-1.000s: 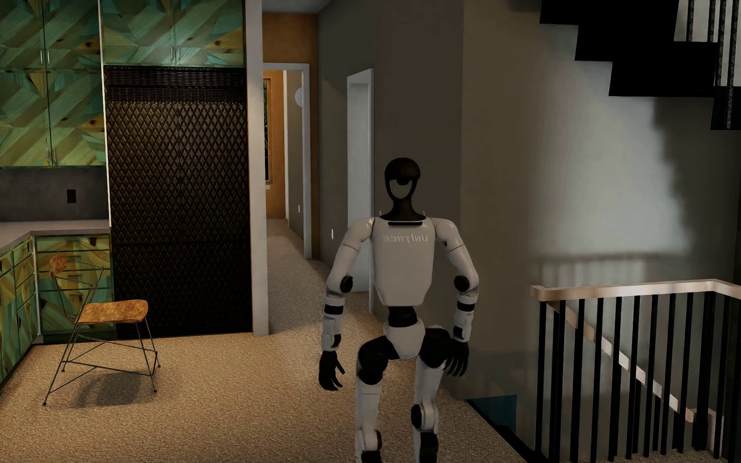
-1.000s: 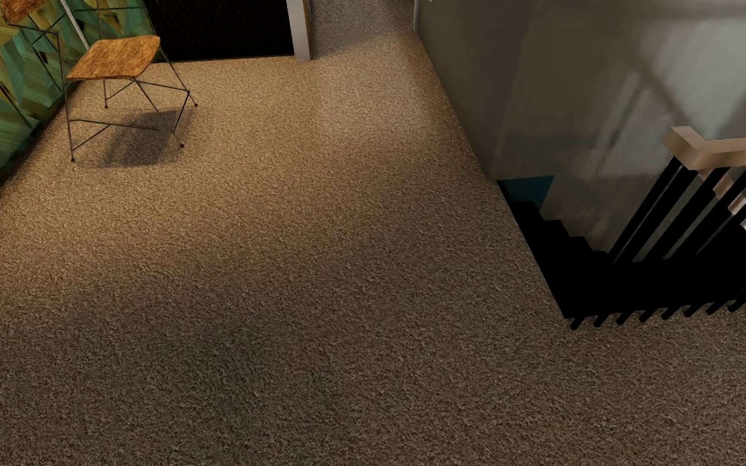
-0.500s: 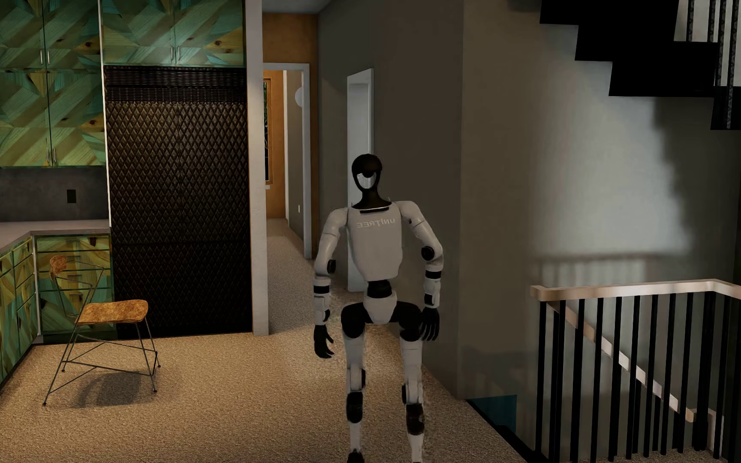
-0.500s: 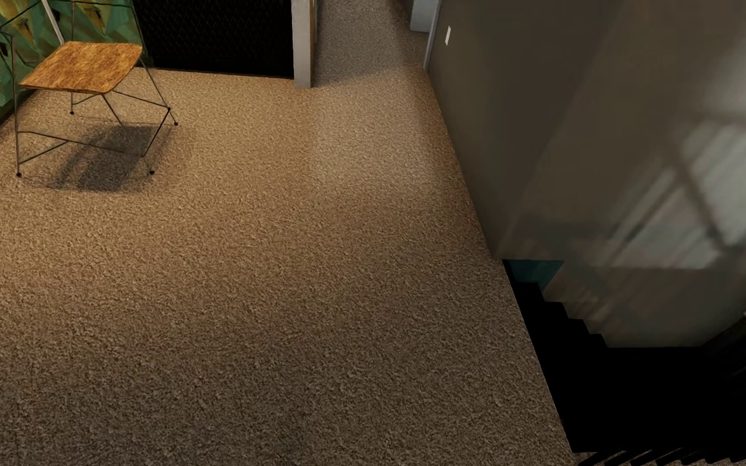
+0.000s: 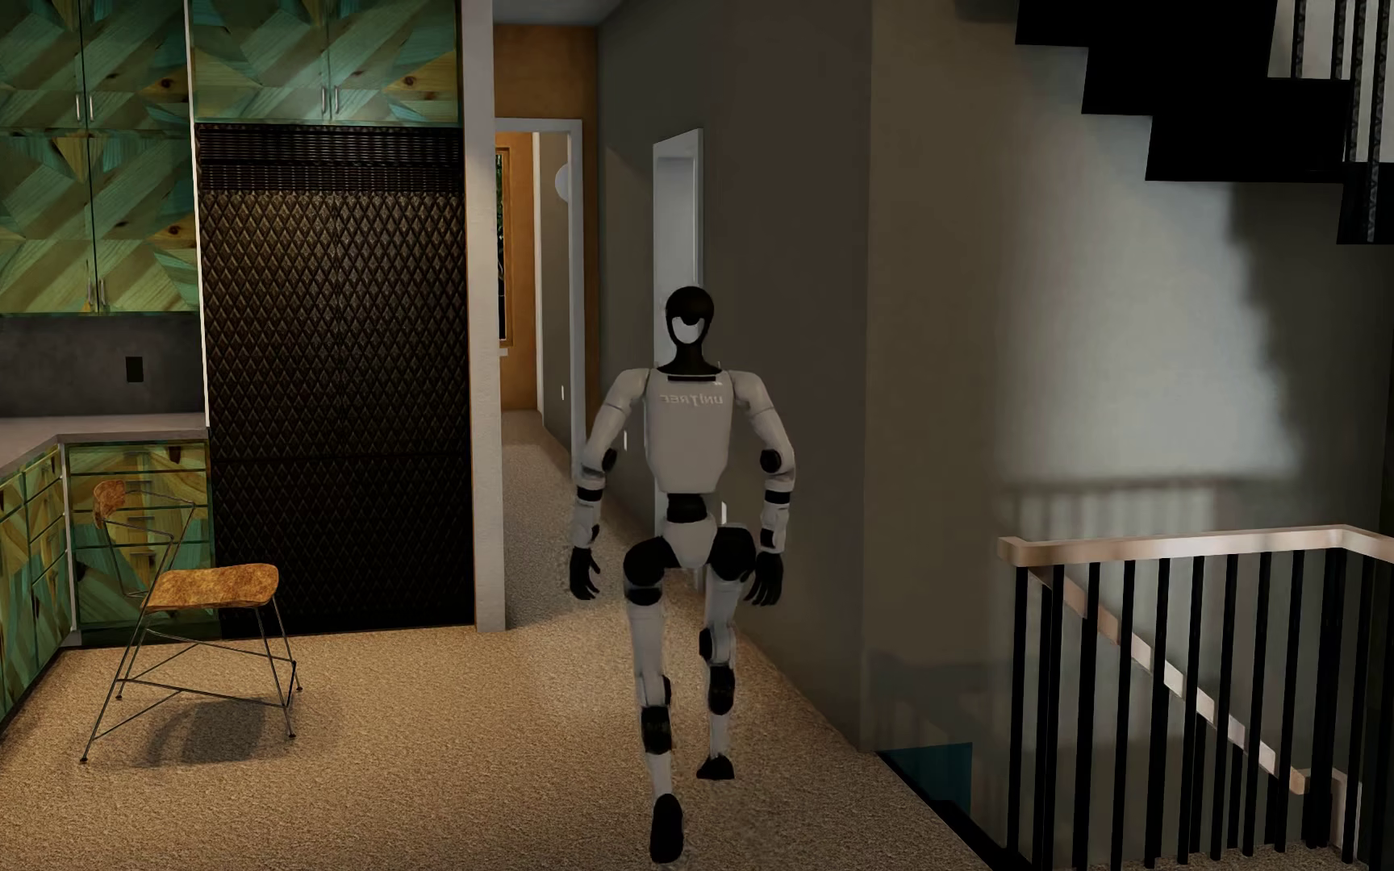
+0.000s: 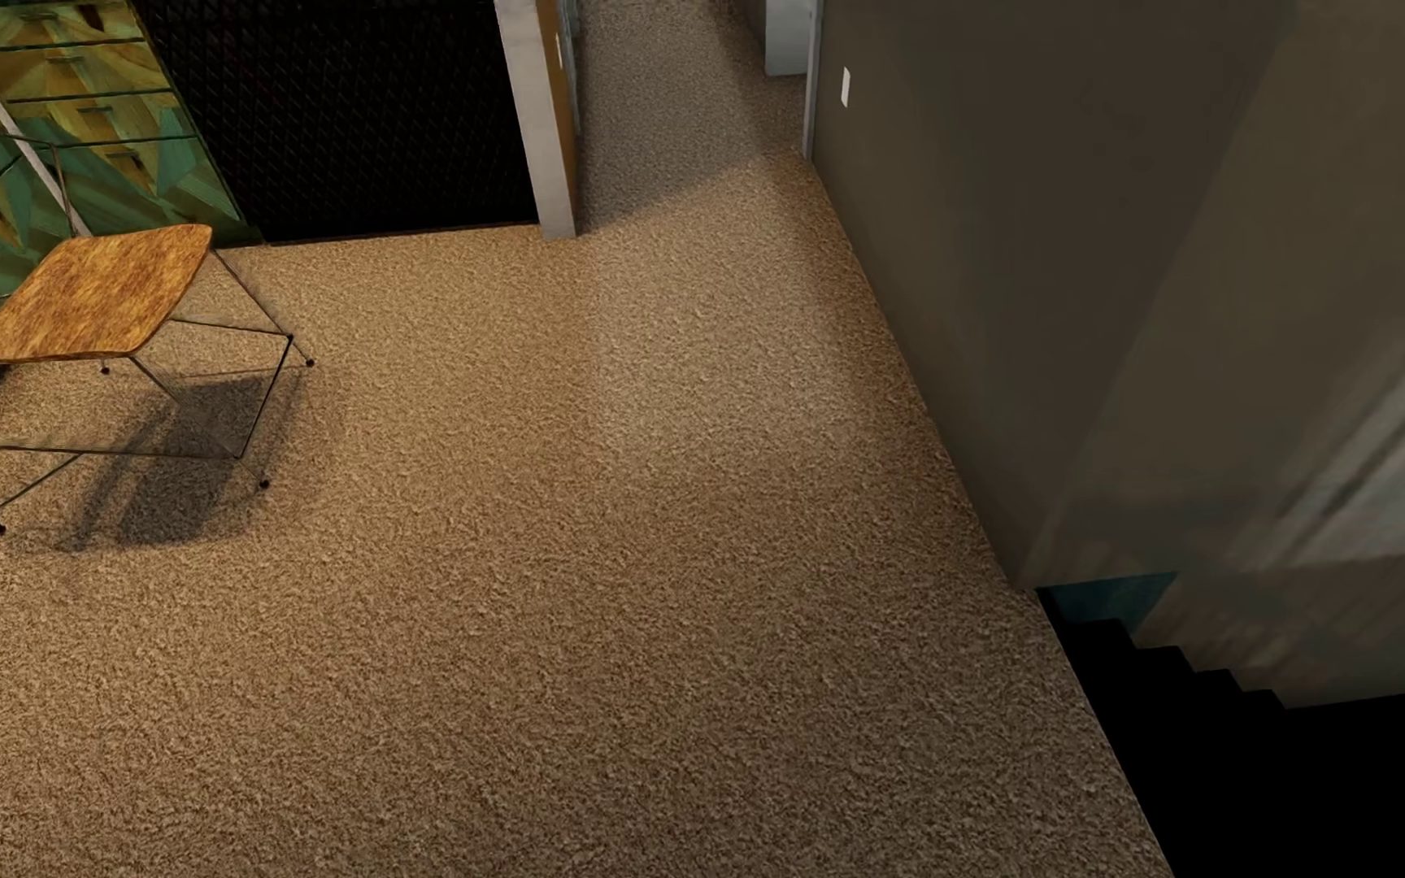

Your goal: Approach door

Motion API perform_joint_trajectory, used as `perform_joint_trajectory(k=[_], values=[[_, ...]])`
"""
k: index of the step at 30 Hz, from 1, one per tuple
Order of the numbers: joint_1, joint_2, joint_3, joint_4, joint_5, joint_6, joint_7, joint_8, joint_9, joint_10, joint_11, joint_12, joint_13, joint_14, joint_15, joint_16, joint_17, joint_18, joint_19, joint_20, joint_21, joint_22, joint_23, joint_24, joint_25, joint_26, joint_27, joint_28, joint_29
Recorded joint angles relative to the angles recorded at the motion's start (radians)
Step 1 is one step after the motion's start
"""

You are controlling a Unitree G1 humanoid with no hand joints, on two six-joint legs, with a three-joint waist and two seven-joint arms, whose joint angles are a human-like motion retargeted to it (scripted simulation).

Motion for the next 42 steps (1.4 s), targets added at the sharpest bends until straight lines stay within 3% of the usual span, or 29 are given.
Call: perform_joint_trajectory(k=[1,2,3,5,7,8,11,14,16,17,18,20,21,24,25,27,28,30,31,33,34,36,38,39,42], values=[[-0.108,0.057,0.019,0.062,0.012,0.022,0.000,0.000,-0.002,0.193,-0.002,0.011,-0.024,0.119,-0.055,-0.015,-0.004,0.000,0.000,-0.096,0.027,0.066,0.013,0.000,0.000,0.000,0.000,0.000,0.000],[-0.236,0.107,0.058,0.086,0.024,0.027,0.000,0.000,-0.004,0.375,-0.010,0.017,-0.063,0.093,-0.116,-0.025,-0.011,0.000,0.000,-0.178,0.061,0.119,0.017,0.000,0.000,0.000,0.000,0.000,0.000],[-0.335,0.181,0.114,0.092,0.025,0.013,0.000,0.000,0.006,0.517,-0.028,0.030,-0.101,-0.009,-0.181,-0.030,-0.015,0.000,0.000,-0.240,0.070,0.155,0.017,0.000,0.000,0.000,0.000,0.000,0.000],[-0.450,0.370,0.216,0.073,-0.004,-0.029,0.000,0.000,0.039,0.579,-0.075,0.087,-0.137,-0.152,-0.328,-0.023,-0.026,0.000,0.000,-0.286,-0.024,0.176,-0.028,0.000,0.000,0.000,0.000,0.000,0.000],[-0.520,0.535,0.234,0.042,-0.025,-0.049,0.000,0.000,0.068,0.350,-0.081,0.122,-0.153,-0.211,-0.458,-0.028,-0.049,0.000,0.000,-0.331,-0.192,0.185,-0.124,0.000,0.000,0.000,0.000,0.000,0.000],[-0.525,0.592,0.235,0.026,-0.026,-0.053,0.000,0.000,0.081,0.168,-0.087,0.117,-0.157,-0.178,-0.488,-0.031,-0.057,0.000,0.000,-0.372,-0.270,0.193,-0.172,0.000,0.000,0.000,0.000,0.000,0.000],[-0.527,0.719,0.236,0.008,-0.034,-0.066,0.000,0.000,0.085,-0.235,-0.081,0.072,-0.178,0.064,-0.541,-0.030,-0.056,0.000,0.000,-0.355,-0.369,0.176,-0.238,0.000,0.000,0.000,0.000,0.000,0.000],[-0.524,0.857,0.250,0.013,-0.082,-0.087,0.000,0.000,0.103,-0.124,-0.105,0.021,-0.137,0.015,-0.474,-0.008,-0.037,0.000,0.000,-0.185,-0.285,0.108,-0.217,0.000,0.000,0.000,0.000,0.000,0.000],[-0.488,0.827,0.243,-0.022,-0.127,-0.103,0.000,0.000,0.079,-0.064,-0.038,-0.016,-0.078,-0.051,-0.209,-0.001,-0.010,0.000,0.000,-0.087,-0.147,0.085,-0.125,0.000,0.000,0.000,0.000,0.000,0.000],[-0.433,0.710,0.245,-0.034,-0.150,-0.112,0.000,0.000,0.070,-0.070,0.129,-0.038,-0.062,-0.111,-0.053,0.002,0.005,0.000,0.000,-0.031,-0.048,0.076,-0.064,0.000,0.000,0.000,0.000,0.000,0.000],[-0.407,0.540,0.234,-0.045,-0.148,-0.116,0.000,0.000,0.053,-0.088,0.353,-0.066,-0.063,-0.158,0.019,0.006,0.016,0.000,0.000,0.019,0.053,0.064,-0.019,0.000,0.000,0.000,0.000,0.000,0.000],[-0.319,0.278,0.140,-0.063,-0.112,-0.095,0.000,0.000,0.042,-0.152,0.672,-0.101,-0.027,-0.198,-0.061,0.017,0.021,0.000,0.000,0.099,0.133,0.018,0.004,0.000,0.000,0.000,0.000,0.000,0.000],[-0.265,0.176,0.094,-0.063,-0.085,-0.075,0.000,0.000,0.035,-0.192,0.703,-0.105,0.009,-0.201,-0.077,0.021,0.018,0.000,0.000,0.143,0.128,-0.019,-0.007,0.000,0.000,0.000,0.000,0.000,0.000],[-0.109,0.045,0.004,-0.061,-0.028,-0.043,0.000,0.000,0.048,-0.238,0.295,-0.090,0.078,-0.231,0.092,0.034,0.031,0.000,0.000,0.251,0.130,-0.137,-0.013,0.000,0.000,0.000,0.000,0.000,0.000],[-0.052,0.062,-0.005,-0.075,-0.018,-0.048,0.000,0.000,0.067,-0.244,0.102,-0.088,0.077,-0.251,0.096,0.036,0.041,0.000,0.000,0.261,0.146,-0.150,-0.004,0.000,0.000,0.000,0.000,0.000,0.000],[0.037,0.072,-0.002,-0.099,-0.013,-0.052,0.000,0.000,0.074,-0.251,-0.106,-0.079,0.061,-0.288,-0.212,0.029,0.046,0.000,0.000,0.235,0.151,-0.134,-0.009,0.000,0.000,0.000,0.000,0.000,0.000],[0.061,0.034,0.005,-0.105,-0.022,-0.054,0.000,0.000,0.067,-0.239,-0.101,-0.070,0.045,-0.294,-0.235,0.021,0.044,0.000,0.000,0.198,0.134,-0.102,-0.016,0.000,0.000,0.000,0.000,0.000,0.000],[0.094,-0.012,-0.016,-0.065,-0.010,-0.037,0.000,0.000,0.037,-0.197,-0.040,-0.032,0.007,-0.225,-0.013,-0.004,0.038,0.000,0.000,0.074,0.071,0.007,-0.018,0.000,0.000,0.000,0.000,0.000,0.000],[0.069,-0.026,-0.013,-0.030,0.008,-0.023,0.000,0.000,0.008,-0.127,0.001,-0.010,-0.007,-0.128,0.037,-0.015,0.037,0.000,0.000,-0.025,0.027,0.077,-0.016,0.000,0.000,0.000,0.000,0.000,0.000],[-0.121,0.070,0.005,0.081,0.044,0.009,0.000,0.000,0.001,0.231,0.014,0.025,-0.054,0.144,-0.037,-0.033,0.020,0.000,0.000,-0.231,-0.036,0.192,-0.010,0.000,0.000,0.000,0.000,0.000,0.000],[-0.263,0.119,0.039,0.093,0.054,0.012,0.000,0.000,0.001,0.424,0.003,0.033,-0.090,0.124,-0.093,-0.035,0.001,0.000,0.000,-0.297,-0.062,0.218,-0.019,0.000,0.000,0.000,0.000,0.000,0.000],[-0.437,0.287,0.164,0.080,0.033,-0.024,0.000,0.000,0.039,0.650,-0.046,0.058,-0.144,-0.079,-0.221,-0.024,-0.032,0.000,0.000,-0.329,-0.144,0.216,-0.050,0.000,0.000,0.000,0.000,0.000,0.000],[-0.555,0.444,0.231,0.053,0.001,-0.052,0.000,0.000,0.069,0.543,-0.093,0.086,-0.183,-0.175,-0.361,-0.015,-0.060,0.000,0.000,-0.290,-0.246,0.195,-0.111,0.000,0.000,0.000,0.000,0.000,0.000],[-0.579,0.518,0.234,0.037,-0.008,-0.058,0.000,0.000,0.084,0.368,-0.102,0.084,-0.197,-0.176,-0.432,-0.015,-0.070,0.000,0.000,-0.287,-0.298,0.190,-0.151,0.000,0.000,0.000,0.000,0.000,0.000],[-0.541,0.668,0.225,0.013,-0.005,-0.052,0.000,0.000,0.113,-0.200,-0.103,0.031,-0.220,-0.013,-0.536,-0.014,-0.075,0.000,0.000,-0.274,-0.377,0.168,-0.233,0.000,0.000,0.000,0.000,0.000,0.000]])
